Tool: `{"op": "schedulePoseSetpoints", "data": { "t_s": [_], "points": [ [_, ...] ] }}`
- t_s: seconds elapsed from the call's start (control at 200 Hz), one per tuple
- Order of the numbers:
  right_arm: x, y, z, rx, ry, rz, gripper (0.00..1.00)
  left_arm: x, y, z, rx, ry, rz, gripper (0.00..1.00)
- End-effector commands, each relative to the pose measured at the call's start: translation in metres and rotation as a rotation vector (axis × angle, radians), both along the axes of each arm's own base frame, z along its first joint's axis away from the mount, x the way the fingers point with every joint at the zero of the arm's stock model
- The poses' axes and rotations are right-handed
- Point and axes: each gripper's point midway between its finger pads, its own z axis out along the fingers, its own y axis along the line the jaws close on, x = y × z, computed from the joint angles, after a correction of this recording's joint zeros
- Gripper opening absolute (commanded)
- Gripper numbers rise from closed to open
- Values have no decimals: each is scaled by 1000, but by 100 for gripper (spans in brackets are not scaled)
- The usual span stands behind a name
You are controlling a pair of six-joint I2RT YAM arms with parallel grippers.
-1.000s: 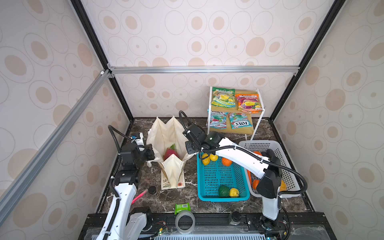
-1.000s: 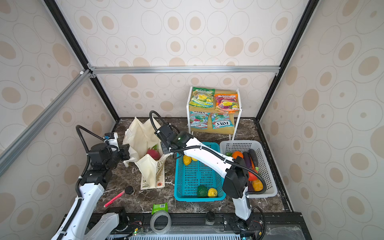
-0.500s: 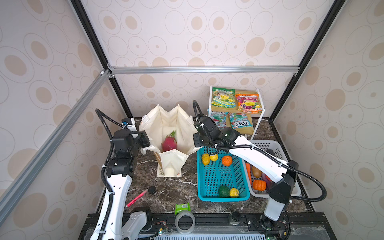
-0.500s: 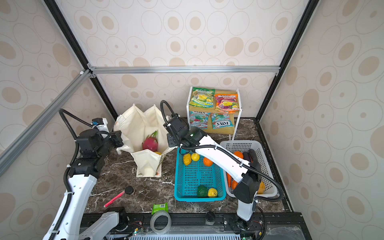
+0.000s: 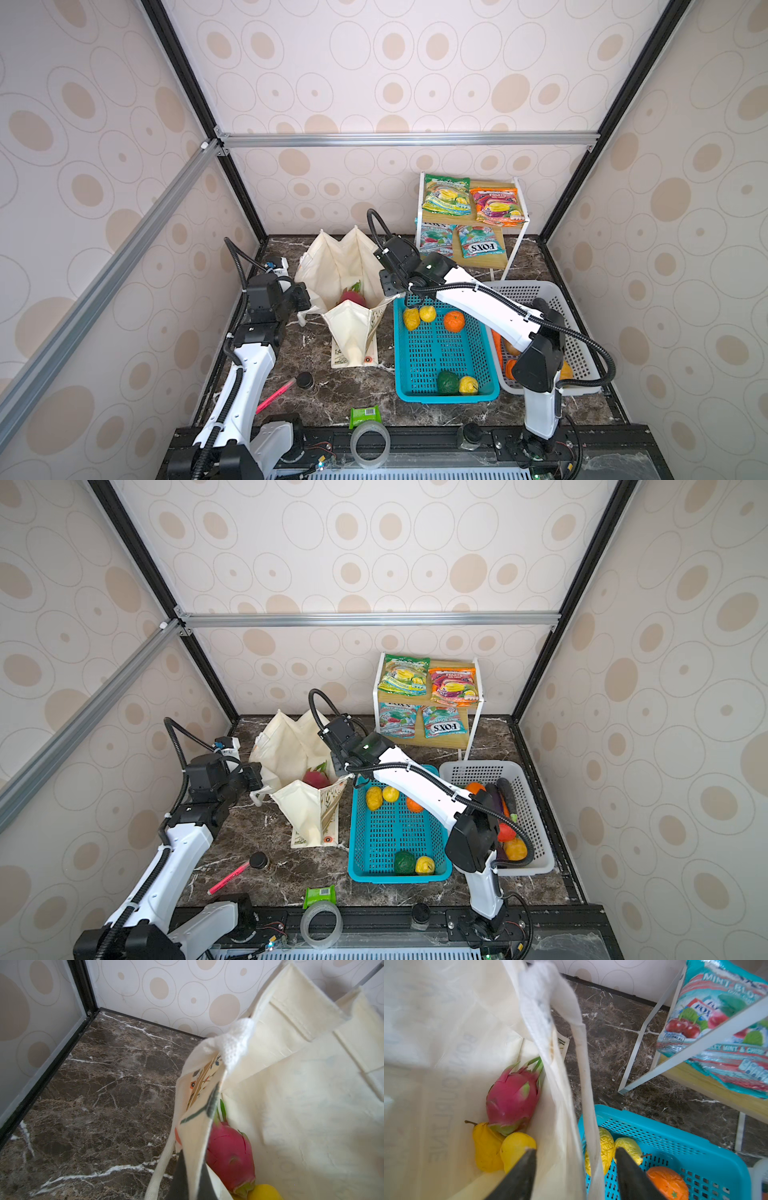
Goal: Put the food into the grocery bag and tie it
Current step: 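Move the right gripper up to the green Fox's Spring Tea candy bag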
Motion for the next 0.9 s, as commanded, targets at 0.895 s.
{"op": "schedulePoseSetpoints", "data": {
  "t_s": [0.895],
  "points": [
    [60,-186,183,527,-271,-224,75,-14,0,26,55,-138,-33,0]
  ]
}}
